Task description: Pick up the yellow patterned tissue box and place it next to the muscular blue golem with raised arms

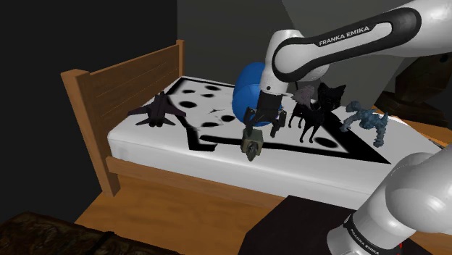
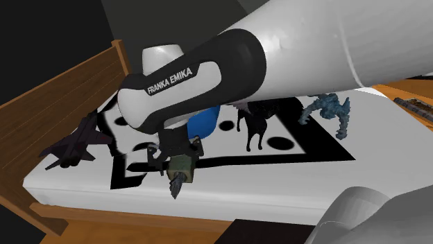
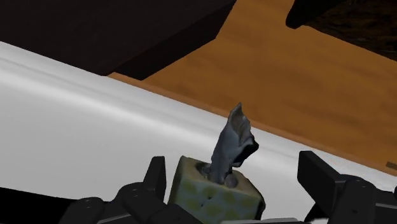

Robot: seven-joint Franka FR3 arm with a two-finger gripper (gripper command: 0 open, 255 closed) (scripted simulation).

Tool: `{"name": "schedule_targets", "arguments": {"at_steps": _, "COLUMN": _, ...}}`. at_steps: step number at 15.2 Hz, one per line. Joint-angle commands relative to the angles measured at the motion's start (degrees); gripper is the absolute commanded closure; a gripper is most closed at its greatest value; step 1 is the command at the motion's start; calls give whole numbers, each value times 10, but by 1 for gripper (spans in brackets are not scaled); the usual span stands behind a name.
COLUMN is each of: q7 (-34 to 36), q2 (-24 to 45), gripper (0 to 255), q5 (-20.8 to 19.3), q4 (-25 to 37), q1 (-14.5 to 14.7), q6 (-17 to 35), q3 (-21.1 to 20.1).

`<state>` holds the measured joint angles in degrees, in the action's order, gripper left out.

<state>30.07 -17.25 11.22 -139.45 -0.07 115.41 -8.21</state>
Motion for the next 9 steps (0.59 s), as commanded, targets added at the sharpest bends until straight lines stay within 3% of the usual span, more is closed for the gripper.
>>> {"name": "schedule_targets", "arguments": {"at_steps": 1, "q7": 32, "q2": 41, "gripper": 0, "q5": 20, "q4": 9, "q1": 1, "q6": 25, "q3": -7}}
{"name": "schedule_targets", "arguments": {"at_steps": 9, "q7": 30, "q2": 69, "gripper": 0, "q5": 29, "q4": -28, "q1": 8, "q6": 90, "q3": -15}}
